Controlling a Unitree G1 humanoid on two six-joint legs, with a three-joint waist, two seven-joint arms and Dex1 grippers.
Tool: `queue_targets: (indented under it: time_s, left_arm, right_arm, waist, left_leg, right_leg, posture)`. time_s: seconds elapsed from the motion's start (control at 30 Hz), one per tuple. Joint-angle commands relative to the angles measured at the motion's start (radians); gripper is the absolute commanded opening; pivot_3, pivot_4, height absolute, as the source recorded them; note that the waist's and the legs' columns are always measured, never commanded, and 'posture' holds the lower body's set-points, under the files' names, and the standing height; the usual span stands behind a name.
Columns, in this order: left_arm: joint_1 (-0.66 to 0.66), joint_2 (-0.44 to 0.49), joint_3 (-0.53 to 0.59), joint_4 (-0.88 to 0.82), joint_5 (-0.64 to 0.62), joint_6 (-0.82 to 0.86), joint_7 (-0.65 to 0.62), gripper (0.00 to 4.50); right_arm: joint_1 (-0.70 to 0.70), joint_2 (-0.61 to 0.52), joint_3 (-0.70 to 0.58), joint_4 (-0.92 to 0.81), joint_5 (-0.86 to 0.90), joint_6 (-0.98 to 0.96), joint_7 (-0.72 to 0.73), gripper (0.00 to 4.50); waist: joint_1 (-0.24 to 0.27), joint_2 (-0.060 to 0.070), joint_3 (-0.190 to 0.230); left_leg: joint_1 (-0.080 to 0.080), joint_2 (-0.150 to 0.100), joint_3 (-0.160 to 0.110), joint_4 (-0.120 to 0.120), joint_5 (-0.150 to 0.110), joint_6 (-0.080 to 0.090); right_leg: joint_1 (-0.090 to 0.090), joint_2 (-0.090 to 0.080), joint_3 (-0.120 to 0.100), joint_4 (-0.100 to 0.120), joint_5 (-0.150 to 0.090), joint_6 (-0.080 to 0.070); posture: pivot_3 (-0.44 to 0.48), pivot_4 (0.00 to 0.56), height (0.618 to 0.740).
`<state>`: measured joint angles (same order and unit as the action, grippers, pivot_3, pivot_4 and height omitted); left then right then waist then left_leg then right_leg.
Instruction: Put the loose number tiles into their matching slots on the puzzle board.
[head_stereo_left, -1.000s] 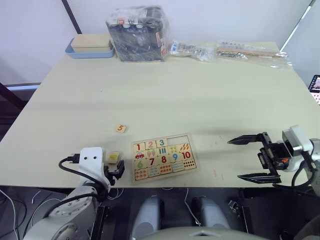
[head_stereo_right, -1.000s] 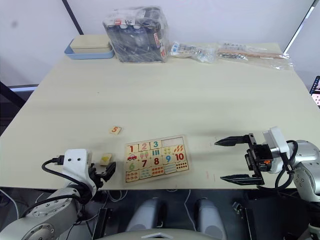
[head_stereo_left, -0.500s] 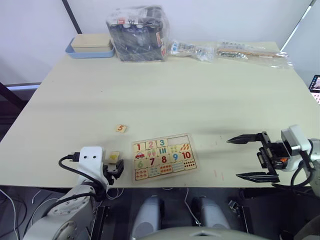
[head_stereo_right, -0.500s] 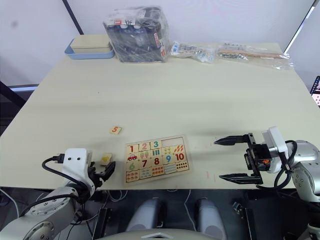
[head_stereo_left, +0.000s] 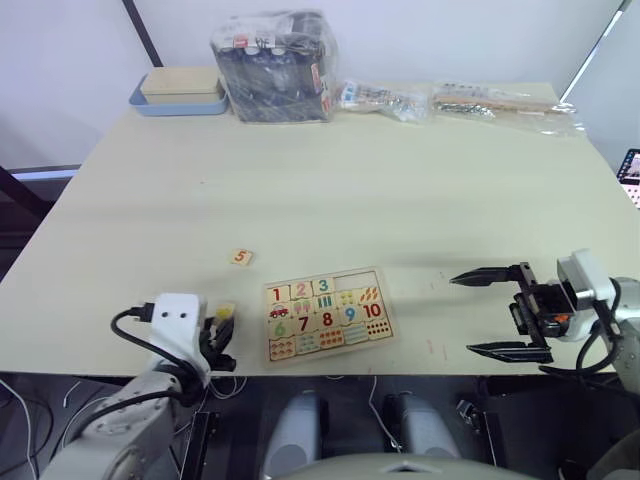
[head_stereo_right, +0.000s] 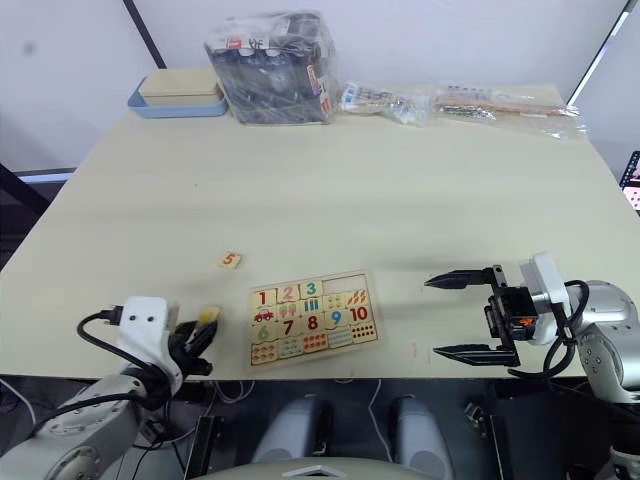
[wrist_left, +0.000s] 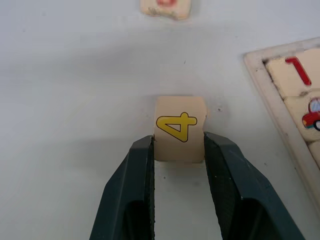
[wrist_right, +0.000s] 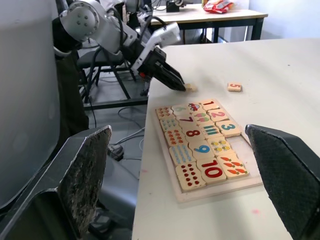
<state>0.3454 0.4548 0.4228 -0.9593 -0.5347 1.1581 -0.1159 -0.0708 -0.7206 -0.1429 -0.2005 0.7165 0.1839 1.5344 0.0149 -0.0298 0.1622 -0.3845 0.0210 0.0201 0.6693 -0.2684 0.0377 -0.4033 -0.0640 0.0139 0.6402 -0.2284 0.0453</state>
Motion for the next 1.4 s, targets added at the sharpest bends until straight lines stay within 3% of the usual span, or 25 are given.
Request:
queue_targets:
  time_s: [0.03,0.1,0.2,0.3,0.4,0.57,0.67,0.73,0.87,1.03,1.1,1.23,1.3,1.4]
  left_arm:
    - [-0.012,0.064,0.078,-0.040,-0.060,-0.018,-0.105,0.95]
    - [-0.027,0.147,0.150,-0.030,-0.136,-0.005,-0.211,0.95]
    - [-0.076,0.386,0.251,0.029,-0.256,0.000,-0.452,0.95]
    - [-0.157,0.567,0.260,0.118,-0.314,-0.016,-0.597,0.95]
    - [-0.235,0.722,0.208,0.199,-0.331,-0.057,-0.735,0.95]
    - [-0.413,0.892,0.062,0.325,-0.355,-0.104,-0.866,0.95]
    - [-0.630,1.035,-0.169,0.406,-0.345,-0.117,-0.972,0.95]
    - [-0.874,1.016,-0.362,0.435,-0.317,-0.057,-1.017,0.95]
    - [-1.295,0.934,-0.771,0.436,-0.114,0.070,-1.156,0.95]
    - [-1.628,0.766,-1.139,0.545,0.073,0.154,-1.268,0.95]
    - [-1.707,0.685,-1.237,0.599,0.112,0.188,-1.277,0.95]
    - [-1.757,0.598,-1.329,0.661,0.163,0.206,-1.270,0.95]
    - [-1.755,0.565,-1.354,0.677,0.181,0.211,-1.254,0.95]
    - [-1.695,0.422,-1.373,0.726,0.226,0.218,-1.136,0.95]
  right_arm:
    - [-0.016,0.006,-0.012,-0.037,0.008,-0.020,-0.015,4.50]
    - [-0.017,0.010,-0.017,-0.038,0.013,-0.024,-0.019,4.50]
    - [-0.019,0.001,-0.035,-0.041,0.034,-0.022,-0.005,4.50]
    - [-0.030,-0.012,-0.048,-0.034,0.041,-0.020,0.004,4.50]
    - [-0.055,-0.019,-0.057,-0.028,0.050,-0.015,-0.001,4.50]
    - [-0.078,-0.030,-0.073,-0.040,0.069,0.003,-0.012,4.50]
    - [-0.067,-0.036,-0.093,-0.073,0.064,0.005,-0.046,4.50]
    - [-0.046,-0.037,-0.111,-0.094,0.060,0.003,-0.067,4.50]
    - [-0.009,-0.028,-0.126,-0.120,0.046,-0.014,-0.096,4.50]
    - [0.020,-0.012,-0.123,-0.166,0.035,-0.024,-0.144,4.50]
    - [0.031,-0.014,-0.129,-0.179,0.037,-0.027,-0.152,4.50]
    - [0.041,-0.020,-0.136,-0.189,0.034,-0.033,-0.164,4.50]
    - [0.051,-0.022,-0.137,-0.195,0.031,-0.037,-0.169,4.50]
    - [0.072,-0.026,-0.143,-0.182,0.025,-0.044,-0.163,4.50]
  waist:
    - [0.000,0.000,0.000]
    - [-0.001,0.000,0.001]
    - [0.002,0.000,0.002]
    - [0.001,0.005,0.004]
    - [-0.002,0.006,0.006]
    - [-0.002,0.005,0.008]
    - [0.003,0.005,0.009]
    - [0.004,0.006,0.009]
    - [0.000,0.005,0.009]
    - [-0.001,0.004,0.010]
    - [-0.002,0.004,0.010]
    - [-0.005,0.004,0.010]
    - [-0.005,0.004,0.010]
    - [0.001,0.004,0.010]
  left_leg:
    - [0.000,0.000,0.000,0.000,0.000,0.000]
    - [-0.001,0.000,0.000,0.000,0.000,0.000]
    - [-0.002,0.000,-0.001,0.000,0.000,0.000]
    - [-0.002,-0.001,-0.001,0.000,0.000,0.000]
    - [-0.003,-0.002,0.001,-0.001,0.000,0.000]
    - [-0.004,-0.001,0.002,-0.004,0.000,0.001]
    - [-0.010,-0.001,-0.001,-0.002,0.000,0.000]
    - [-0.012,-0.001,-0.001,-0.002,0.000,0.000]
    - [-0.014,-0.007,0.000,-0.001,0.000,0.001]
    - [-0.015,-0.008,-0.001,0.001,0.000,0.001]
    - [-0.015,-0.008,-0.001,0.001,0.000,0.001]
    - [-0.015,-0.008,-0.004,0.002,0.000,0.001]
    - [-0.015,-0.009,-0.005,0.002,0.000,0.001]
    - [-0.015,-0.009,-0.007,0.002,0.000,0.001]
  right_leg:
    - [0.000,0.000,0.000,0.000,0.000,0.000]
    - [0.000,-0.001,0.000,-0.001,0.000,0.000]
    - [-0.002,-0.001,-0.002,-0.001,0.000,0.000]
    - [-0.002,0.000,-0.003,-0.001,0.000,0.000]
    - [-0.002,0.001,-0.004,-0.003,0.000,0.000]
    - [-0.003,0.003,-0.004,-0.004,0.000,0.001]
    - [-0.006,0.007,-0.005,-0.006,0.000,0.001]
    - [-0.006,0.008,-0.004,-0.008,0.000,0.001]
    - [-0.005,0.012,0.000,-0.009,0.003,0.007]
    - [-0.005,0.016,0.007,-0.008,0.001,0.011]
    - [-0.005,0.017,0.007,-0.007,0.001,0.011]
    - [-0.006,0.017,0.010,-0.006,0.001,0.011]
    - [-0.006,0.017,0.010,-0.004,0.001,0.011]
    - [-0.006,0.017,0.010,-0.004,0.001,0.011]
  posture:
    - [0.000,0.150,0.740]
    - [0.000,0.150,0.740]
    - [0.000,0.150,0.740]
    - [0.000,0.150,0.740]
    - [0.000,0.150,0.740]
    - [0.000,0.150,0.740]
    - [0.000,0.150,0.740]
    - [0.000,0.150,0.740]
    - [0.000,0.150,0.740]
    - [0.000,0.150,0.740]
    - [0.000,0.150,0.740]
    - [0.000,0.150,0.740]
    - [0.000,0.150,0.740]
    - [0.000,0.150,0.740]
